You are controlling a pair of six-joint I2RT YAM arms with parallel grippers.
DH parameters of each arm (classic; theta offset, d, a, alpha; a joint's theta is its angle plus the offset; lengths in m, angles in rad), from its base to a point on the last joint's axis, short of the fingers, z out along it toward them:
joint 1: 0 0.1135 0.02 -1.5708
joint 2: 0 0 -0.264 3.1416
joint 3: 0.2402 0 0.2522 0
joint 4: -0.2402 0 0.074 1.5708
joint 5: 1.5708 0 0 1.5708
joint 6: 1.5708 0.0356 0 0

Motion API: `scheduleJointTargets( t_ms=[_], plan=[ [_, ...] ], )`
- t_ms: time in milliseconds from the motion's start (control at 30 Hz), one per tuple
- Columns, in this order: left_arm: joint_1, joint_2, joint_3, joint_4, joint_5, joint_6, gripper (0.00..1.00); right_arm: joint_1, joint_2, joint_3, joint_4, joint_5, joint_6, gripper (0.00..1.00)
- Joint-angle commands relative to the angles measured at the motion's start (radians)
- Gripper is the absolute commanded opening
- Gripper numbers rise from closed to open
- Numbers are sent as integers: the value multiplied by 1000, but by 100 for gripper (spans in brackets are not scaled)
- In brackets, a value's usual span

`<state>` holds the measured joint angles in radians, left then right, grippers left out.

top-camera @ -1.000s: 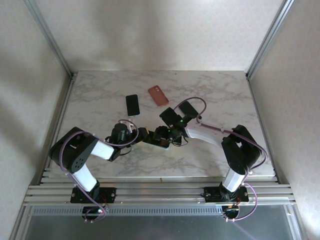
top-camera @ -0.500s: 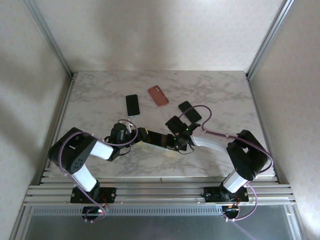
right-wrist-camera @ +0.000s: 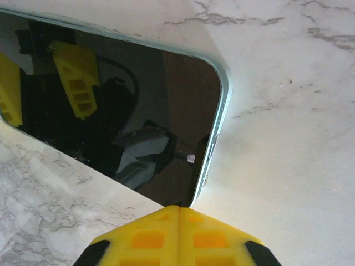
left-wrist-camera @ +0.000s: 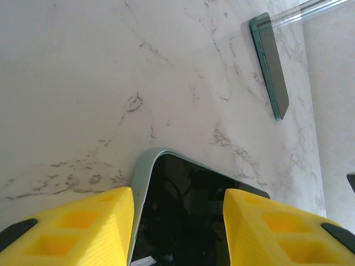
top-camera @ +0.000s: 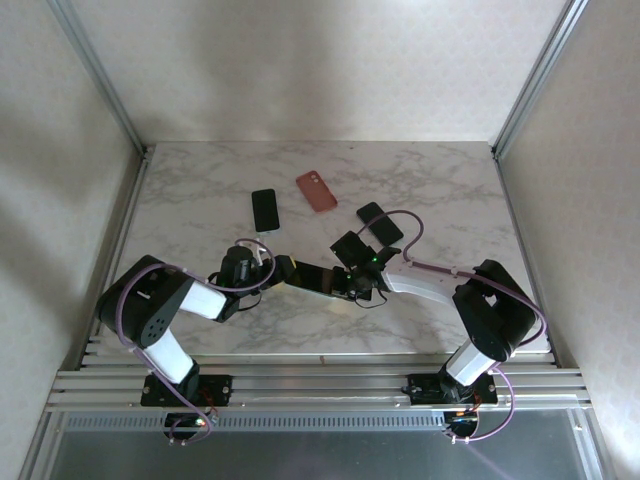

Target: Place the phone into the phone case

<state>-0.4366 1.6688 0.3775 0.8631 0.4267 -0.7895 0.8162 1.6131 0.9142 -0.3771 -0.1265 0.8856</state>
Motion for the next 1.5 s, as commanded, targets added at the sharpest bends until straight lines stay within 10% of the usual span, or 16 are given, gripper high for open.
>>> scheduleJointTargets(
  t_ms=[0,1467],
  plan=[
    [13,-5,-8,-53,-8,10,46,11,17,5,12,-3,14,0],
    [14,31,-18,-15,16,0,46,67,301,83,-111,49,17,0]
  ],
)
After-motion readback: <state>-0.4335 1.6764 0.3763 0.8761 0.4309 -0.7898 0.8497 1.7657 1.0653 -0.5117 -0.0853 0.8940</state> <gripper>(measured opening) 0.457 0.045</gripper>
